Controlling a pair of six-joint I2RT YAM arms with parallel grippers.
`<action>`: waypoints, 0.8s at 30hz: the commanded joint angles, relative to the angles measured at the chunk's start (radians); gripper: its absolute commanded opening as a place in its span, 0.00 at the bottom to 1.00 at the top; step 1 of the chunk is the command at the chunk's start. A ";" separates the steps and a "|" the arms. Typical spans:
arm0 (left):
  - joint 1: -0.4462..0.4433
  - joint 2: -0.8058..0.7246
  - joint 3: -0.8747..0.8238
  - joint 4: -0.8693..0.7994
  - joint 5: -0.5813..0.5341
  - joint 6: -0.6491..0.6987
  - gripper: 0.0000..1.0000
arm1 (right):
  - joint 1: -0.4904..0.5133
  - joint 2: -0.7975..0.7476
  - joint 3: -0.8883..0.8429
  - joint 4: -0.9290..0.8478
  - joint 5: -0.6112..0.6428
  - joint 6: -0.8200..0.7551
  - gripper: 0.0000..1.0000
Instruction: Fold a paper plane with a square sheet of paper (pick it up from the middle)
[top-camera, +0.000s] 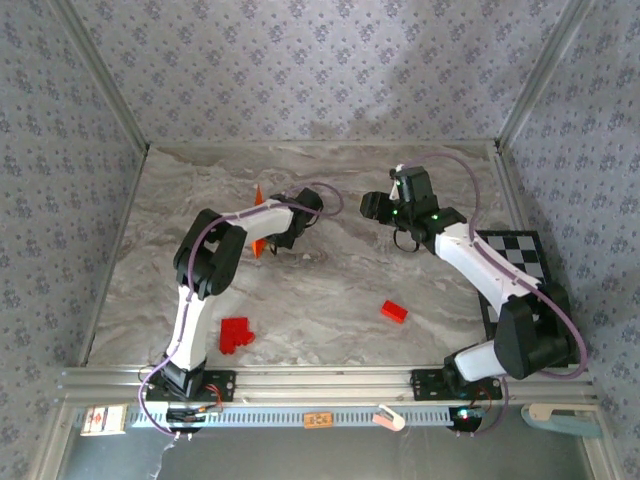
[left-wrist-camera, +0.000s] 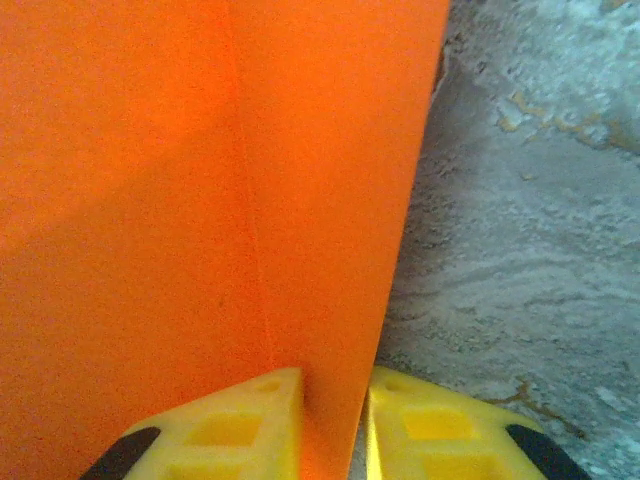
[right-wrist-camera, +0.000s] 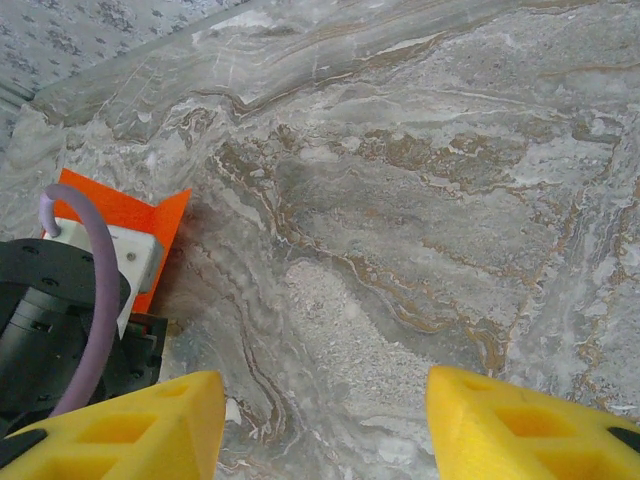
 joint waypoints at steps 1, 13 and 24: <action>-0.012 -0.029 0.031 -0.036 0.062 -0.041 0.26 | -0.008 0.006 0.001 -0.009 -0.003 0.011 0.57; -0.070 -0.205 -0.061 0.023 0.465 -0.216 0.39 | -0.013 0.006 -0.001 -0.006 0.009 0.033 0.57; -0.012 -0.415 -0.242 0.192 0.623 -0.240 0.32 | -0.013 0.012 -0.016 0.022 -0.013 0.044 0.61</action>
